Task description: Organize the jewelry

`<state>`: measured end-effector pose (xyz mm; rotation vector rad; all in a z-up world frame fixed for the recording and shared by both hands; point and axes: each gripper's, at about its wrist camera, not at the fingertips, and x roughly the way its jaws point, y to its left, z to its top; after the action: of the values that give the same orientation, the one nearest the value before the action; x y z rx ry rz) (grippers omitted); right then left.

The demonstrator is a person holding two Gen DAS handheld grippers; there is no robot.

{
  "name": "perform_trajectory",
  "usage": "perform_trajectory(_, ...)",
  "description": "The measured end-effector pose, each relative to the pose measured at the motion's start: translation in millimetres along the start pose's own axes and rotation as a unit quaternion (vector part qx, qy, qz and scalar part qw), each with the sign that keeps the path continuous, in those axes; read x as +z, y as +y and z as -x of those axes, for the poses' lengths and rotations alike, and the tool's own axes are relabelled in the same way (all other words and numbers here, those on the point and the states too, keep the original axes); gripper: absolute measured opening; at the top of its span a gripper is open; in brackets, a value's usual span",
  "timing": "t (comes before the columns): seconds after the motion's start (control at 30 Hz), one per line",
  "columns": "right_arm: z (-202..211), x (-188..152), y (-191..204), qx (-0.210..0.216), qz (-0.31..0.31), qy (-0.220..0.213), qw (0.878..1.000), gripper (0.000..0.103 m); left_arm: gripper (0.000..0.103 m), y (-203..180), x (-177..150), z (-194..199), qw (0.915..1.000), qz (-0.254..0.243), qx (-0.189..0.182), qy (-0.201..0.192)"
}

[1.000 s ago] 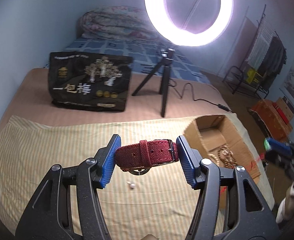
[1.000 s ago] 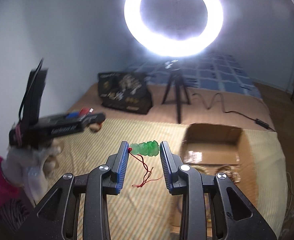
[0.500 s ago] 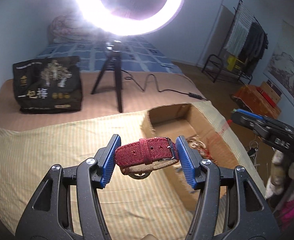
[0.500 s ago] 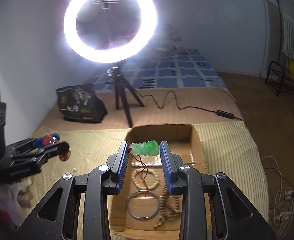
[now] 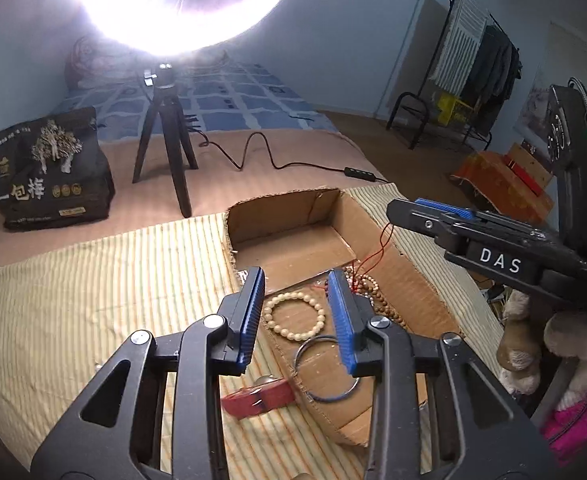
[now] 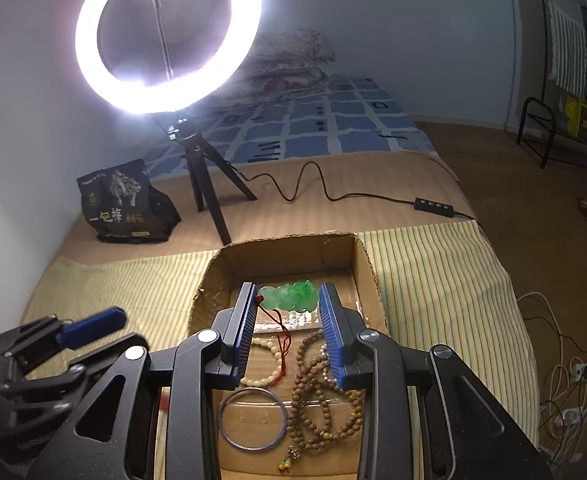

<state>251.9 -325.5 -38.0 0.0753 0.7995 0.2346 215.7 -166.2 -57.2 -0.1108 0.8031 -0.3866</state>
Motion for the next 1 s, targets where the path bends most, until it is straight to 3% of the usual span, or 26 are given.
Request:
perform_trajectory(0.37,-19.9,-4.8,-16.6,-0.012,-0.018,0.024,0.999,0.032,0.034,-6.6,-6.3,-4.1,0.9996,-0.022,-0.007,0.017)
perform_trajectory(0.4,-21.6,-5.3,-18.5,-0.009,-0.022,0.03,0.999,0.039,0.037,-5.7,-6.7,-3.5,0.9996,-0.023,-0.006,0.018)
perform_trajectory(0.43,-23.7,-6.0,-19.6,-0.007,-0.026,0.038,0.999,0.047,0.046,-3.7,-7.0,-3.0,0.9995,-0.023,-0.005,0.019)
perform_trajectory(0.47,-25.1,-6.8,-20.3,-0.008,-0.028,0.044,0.999,0.065,0.051,-2.2,-7.4,-2.3,0.9995,-0.023,-0.006,0.019)
perform_trajectory(0.5,-25.4,-7.9,-20.9,-0.011,-0.03,0.047,0.998,0.071,0.057,-0.7,-8.0,-1.1,0.9995,-0.024,-0.005,0.018)
perform_trajectory(1.0,-4.3,-6.8,-16.4,-0.012,-0.031,0.025,0.999,0.071,0.057,30.2,-10.6,26.5,0.9987,-0.046,0.02,0.006)
